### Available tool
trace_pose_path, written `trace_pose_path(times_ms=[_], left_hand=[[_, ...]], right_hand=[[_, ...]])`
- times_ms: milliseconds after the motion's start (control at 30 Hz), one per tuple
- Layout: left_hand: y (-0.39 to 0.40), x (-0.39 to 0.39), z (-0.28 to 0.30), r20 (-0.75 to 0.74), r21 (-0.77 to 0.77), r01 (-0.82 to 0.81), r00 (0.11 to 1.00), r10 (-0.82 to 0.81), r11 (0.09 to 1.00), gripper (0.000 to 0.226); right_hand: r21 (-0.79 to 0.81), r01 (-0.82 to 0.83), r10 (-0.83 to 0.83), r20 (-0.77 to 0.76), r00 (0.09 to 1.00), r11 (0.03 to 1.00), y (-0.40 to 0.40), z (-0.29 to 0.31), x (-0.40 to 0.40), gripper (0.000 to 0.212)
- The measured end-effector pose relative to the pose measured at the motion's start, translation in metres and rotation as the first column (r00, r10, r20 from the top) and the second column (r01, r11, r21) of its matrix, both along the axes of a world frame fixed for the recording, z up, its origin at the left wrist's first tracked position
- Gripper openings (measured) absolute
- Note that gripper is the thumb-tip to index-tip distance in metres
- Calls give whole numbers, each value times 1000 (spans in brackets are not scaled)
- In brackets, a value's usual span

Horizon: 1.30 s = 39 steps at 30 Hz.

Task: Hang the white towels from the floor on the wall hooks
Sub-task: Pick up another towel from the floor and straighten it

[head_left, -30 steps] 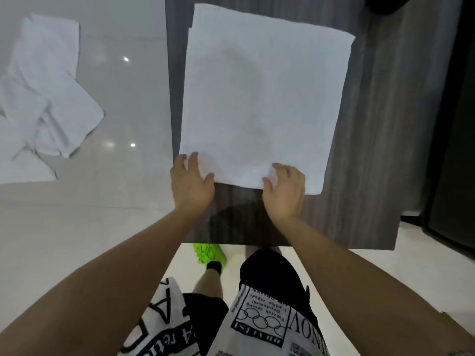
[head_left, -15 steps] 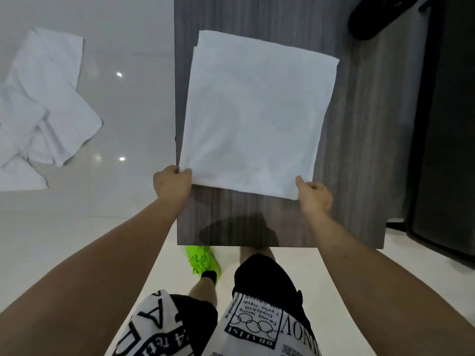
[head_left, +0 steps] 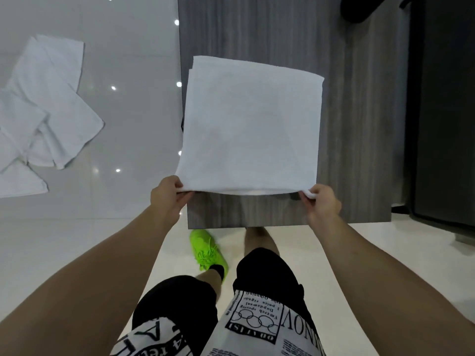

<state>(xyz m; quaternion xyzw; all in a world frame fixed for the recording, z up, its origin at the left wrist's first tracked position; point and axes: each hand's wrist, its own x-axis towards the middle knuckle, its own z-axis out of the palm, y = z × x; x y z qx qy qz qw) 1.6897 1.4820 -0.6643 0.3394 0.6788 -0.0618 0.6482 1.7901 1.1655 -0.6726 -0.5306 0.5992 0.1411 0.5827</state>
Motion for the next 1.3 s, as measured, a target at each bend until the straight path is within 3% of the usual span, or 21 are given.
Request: trace_pose_path(times_ms=[100, 333, 533, 700, 767, 1033, 1133, 1300], left_hand=[[0, -21, 3, -1, -63, 70, 998, -70, 996, 31], [10, -29, 47, -57, -43, 322, 944, -324, 946, 19], [37, 2, 115, 104, 51, 238, 965, -242, 970, 10], [55, 38, 181, 295, 49, 215, 930, -220, 975, 31], [62, 57, 213, 328, 88, 231, 912, -248, 969, 28], [83, 121, 335, 465, 253, 219, 827, -317, 942, 16], [88, 132, 357, 477, 293, 185, 822, -311, 938, 15], [95, 148, 363, 477, 309, 135, 834, -277, 941, 21]], right_hand=[[-39, -7, 6, -21, 1000, 999, -1, 5, -20, 15], [-96, -219, 222, 31, 974, 971, 3, 46, -45, 8], [0, -203, 198, 213, 957, 979, 11, 114, -27, 13], [82, -172, 135, 337, 932, 982, 18, 178, 10, 4], [96, -194, 141, 394, 908, 976, 23, 209, 30, 4], [33, -311, 233, 587, 775, 950, 34, 328, 101, 24], [8, -314, 239, 630, 739, 949, 41, 351, 116, 47], [-56, -343, 296, 649, 701, 938, 51, 363, 139, 47]])
